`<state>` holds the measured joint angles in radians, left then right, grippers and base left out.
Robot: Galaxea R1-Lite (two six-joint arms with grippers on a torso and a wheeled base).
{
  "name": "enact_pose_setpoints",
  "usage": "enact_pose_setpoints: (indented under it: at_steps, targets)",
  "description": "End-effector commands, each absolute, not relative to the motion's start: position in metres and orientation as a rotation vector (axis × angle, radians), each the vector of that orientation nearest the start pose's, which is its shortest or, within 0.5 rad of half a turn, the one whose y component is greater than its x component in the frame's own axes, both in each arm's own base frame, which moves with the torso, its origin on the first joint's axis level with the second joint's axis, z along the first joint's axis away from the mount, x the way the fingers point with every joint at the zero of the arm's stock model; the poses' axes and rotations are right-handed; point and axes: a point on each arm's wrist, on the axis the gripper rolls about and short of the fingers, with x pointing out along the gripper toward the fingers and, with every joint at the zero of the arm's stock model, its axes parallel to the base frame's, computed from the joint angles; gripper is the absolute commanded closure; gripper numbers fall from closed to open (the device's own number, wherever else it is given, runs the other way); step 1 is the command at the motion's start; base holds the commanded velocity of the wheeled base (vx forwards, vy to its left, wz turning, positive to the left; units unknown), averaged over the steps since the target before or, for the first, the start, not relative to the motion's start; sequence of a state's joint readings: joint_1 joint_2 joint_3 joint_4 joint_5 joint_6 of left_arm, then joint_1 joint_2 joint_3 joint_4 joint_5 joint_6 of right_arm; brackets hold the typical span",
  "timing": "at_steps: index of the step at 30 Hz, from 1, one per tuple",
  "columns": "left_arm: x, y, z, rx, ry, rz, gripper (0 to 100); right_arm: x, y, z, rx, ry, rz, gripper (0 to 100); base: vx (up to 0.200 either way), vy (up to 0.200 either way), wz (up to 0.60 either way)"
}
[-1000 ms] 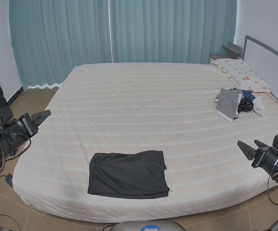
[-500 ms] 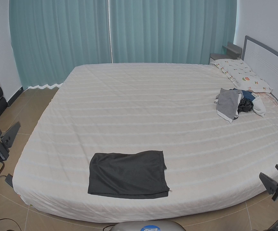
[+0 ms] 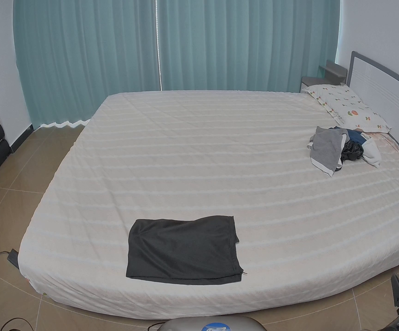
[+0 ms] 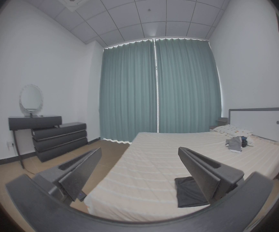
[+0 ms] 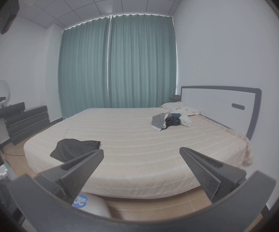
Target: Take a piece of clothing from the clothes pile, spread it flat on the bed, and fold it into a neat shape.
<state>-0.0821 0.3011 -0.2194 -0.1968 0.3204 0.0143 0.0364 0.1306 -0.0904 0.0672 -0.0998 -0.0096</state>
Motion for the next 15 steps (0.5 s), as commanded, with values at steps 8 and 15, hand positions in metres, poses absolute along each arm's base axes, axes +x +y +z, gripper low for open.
enact_pose_setpoints:
  at_steps: [8, 15]
  targets:
    - [-0.029, 0.008, 0.107, 0.020, -0.179, 0.354, 0, -0.023, -0.002, 0.081, -0.039, -0.053, -0.102, 0, 0.000, 0.000, 0.00]
    - [-0.024, 0.008, 0.089, 0.009, -0.111, 0.366, 0, -0.023, -0.002, 0.081, -0.045, -0.051, -0.099, 0, 0.000, 0.000, 0.00]
